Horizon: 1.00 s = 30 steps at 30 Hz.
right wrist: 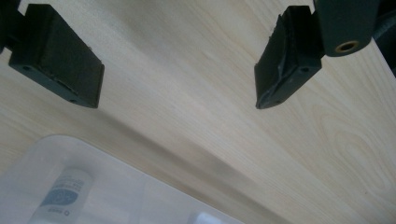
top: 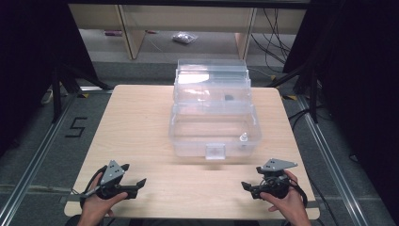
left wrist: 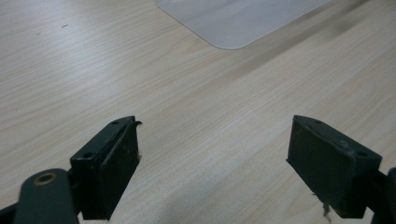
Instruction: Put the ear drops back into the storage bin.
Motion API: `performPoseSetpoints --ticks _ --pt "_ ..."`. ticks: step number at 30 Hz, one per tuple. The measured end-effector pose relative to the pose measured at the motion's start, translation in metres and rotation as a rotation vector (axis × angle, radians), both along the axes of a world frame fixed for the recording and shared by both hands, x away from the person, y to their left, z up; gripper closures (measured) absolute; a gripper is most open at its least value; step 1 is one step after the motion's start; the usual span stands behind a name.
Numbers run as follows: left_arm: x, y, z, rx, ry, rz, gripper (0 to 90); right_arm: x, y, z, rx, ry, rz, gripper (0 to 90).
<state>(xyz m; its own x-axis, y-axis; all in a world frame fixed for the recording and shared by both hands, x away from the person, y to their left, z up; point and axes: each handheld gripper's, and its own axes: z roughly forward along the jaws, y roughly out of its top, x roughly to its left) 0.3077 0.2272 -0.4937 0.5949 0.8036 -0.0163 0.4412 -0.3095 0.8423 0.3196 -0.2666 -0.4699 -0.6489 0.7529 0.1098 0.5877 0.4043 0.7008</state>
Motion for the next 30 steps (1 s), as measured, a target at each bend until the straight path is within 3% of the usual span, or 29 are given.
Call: performPoseSetpoints --ticks 5,8,9,13,22,25,26,28,30 --pt "0.000 0.000 0.000 0.001 0.000 -0.002 16.0 -0.002 -0.004 -0.003 -0.006 -0.017 0.008 16.7" --pt "0.000 0.000 0.000 0.004 0.001 -0.003 16.0 -0.004 -0.005 -0.005 0.003 0.008 -0.005 16.7" --pt "0.000 0.000 0.000 0.003 0.001 -0.003 16.0 -0.004 -0.005 -0.006 -0.011 -0.010 -0.006 16.7" --pt "0.000 0.000 0.000 0.004 0.002 -0.003 16.0 -0.004 -0.006 -0.008 -0.025 -0.010 -0.005 16.7" --pt "0.000 -0.001 0.000 0.007 0.002 -0.006 16.0 -0.002 -0.006 -0.013 -0.045 0.023 -0.007 16.7" --pt "0.000 -0.001 0.000 0.006 0.003 -0.006 16.0 0.000 -0.007 -0.017 -0.049 0.013 -0.004 16.7" --pt "0.000 -0.001 0.000 0.006 0.004 -0.006 16.0 0.000 -0.007 -0.016 -0.048 0.033 -0.010 16.7" --pt "0.000 -0.001 0.000 0.006 0.004 -0.005 16.0 0.001 -0.006 -0.020 -0.033 0.009 -0.015 16.7" --pt "0.000 -0.001 0.000 0.006 0.004 -0.006 16.0 0.000 -0.006 -0.017 -0.055 0.033 -0.002 16.7"
